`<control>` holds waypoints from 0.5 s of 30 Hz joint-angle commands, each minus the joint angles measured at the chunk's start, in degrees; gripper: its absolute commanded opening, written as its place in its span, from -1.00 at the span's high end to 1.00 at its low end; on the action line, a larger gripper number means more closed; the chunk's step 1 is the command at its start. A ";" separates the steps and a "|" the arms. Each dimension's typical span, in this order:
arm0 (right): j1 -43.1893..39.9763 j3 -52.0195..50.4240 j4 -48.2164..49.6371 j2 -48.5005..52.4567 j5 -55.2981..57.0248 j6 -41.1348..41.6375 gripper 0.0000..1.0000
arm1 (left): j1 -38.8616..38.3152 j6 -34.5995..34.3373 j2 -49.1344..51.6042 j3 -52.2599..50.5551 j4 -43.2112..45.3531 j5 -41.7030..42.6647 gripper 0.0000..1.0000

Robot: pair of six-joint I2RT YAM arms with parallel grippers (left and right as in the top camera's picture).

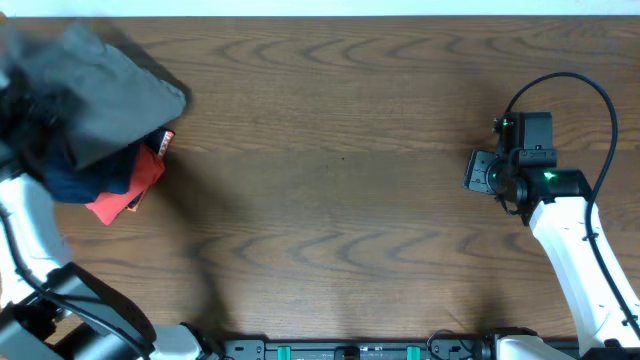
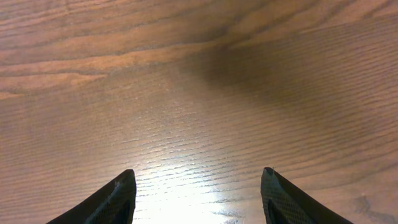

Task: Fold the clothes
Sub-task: 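Carry the folded shorts with the left gripper onto the clothes stack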

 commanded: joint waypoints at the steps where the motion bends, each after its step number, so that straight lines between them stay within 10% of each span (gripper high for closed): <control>1: -0.48 0.90 -0.04 -0.28 0.11 -0.72 -0.25 | 3.15 0.52 0.98 0.48 -3.50 -1.29 0.88; 9: -0.48 0.90 -0.07 -0.28 0.00 -0.72 -0.25 | 7.34 0.02 1.86 0.48 -8.24 -2.75 0.89; 12: -0.48 0.90 -0.11 -0.28 -0.07 -0.72 -0.25 | 8.44 -4.94 1.66 0.50 -7.74 -1.95 -0.07; 15: -0.48 0.90 -0.15 -0.28 -0.04 -0.74 -0.28 | 9.31 -4.87 0.42 0.50 -2.54 7.80 -0.42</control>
